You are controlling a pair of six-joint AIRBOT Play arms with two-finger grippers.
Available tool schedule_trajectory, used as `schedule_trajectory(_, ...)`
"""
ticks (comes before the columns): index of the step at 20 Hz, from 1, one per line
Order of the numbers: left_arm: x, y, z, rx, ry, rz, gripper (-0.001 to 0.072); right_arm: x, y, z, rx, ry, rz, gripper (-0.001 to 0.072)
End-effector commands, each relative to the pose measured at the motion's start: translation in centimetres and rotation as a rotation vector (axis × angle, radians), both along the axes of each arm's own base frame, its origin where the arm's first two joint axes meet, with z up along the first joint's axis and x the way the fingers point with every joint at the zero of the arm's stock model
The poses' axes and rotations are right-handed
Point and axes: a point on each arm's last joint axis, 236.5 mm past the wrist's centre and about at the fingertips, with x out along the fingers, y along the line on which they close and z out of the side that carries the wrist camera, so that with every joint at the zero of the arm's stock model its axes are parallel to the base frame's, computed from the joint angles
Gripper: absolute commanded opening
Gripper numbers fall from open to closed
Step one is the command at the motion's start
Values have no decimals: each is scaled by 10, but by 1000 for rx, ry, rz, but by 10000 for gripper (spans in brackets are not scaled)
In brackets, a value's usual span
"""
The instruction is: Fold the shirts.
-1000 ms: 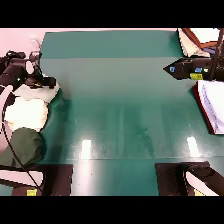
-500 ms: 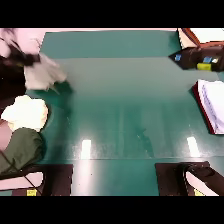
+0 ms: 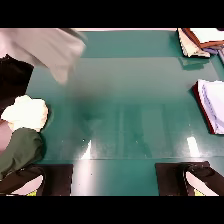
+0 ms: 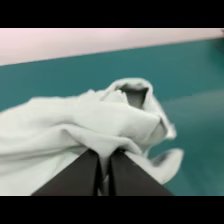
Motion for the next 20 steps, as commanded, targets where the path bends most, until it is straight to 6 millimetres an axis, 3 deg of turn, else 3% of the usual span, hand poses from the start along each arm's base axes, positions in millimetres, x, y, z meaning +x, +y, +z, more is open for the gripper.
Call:
schedule_trajectory(1, -28, -107, -60, 84, 180, -288, 21, -9, -1, 23, 4, -53, 1, 15)
schedule_trajectory(5, -42, -214, -192, 261, 473, -511, 28, -12, 0, 24, 1, -52, 7, 15)
schedule_trajectory(6, -44, -237, -221, 275, 528, -550, 290, -13, 1, 22, -3, -45, 11, 15)
schedule_trajectory(7, -44, -253, -242, 267, 569, -573, 653, -13, 1, 19, -8, -35, 15, 15)
schedule_trajectory(8, -41, -264, -257, 245, 599, -581, 661, -14, 2, 17, -13, -27, 19, 15)
schedule_trajectory(10, -19, -259, -271, 212, 625, -529, 664, -15, 3, 14, -20, -16, 24, 15)
schedule_trajectory(14, 46, -194, -273, 113, 658, -332, 664, -15, 3, 14, -20, -14, 25, 15)
schedule_trajectory(16, 67, -175, -291, 68, 710, -273, 663, -15, 3, 13, -21, -13, 25, 15)
schedule_trajectory(20, 66, -196, -358, 0, 865, -293, 663, -16, 3, 10, -28, -1, 30, 15)
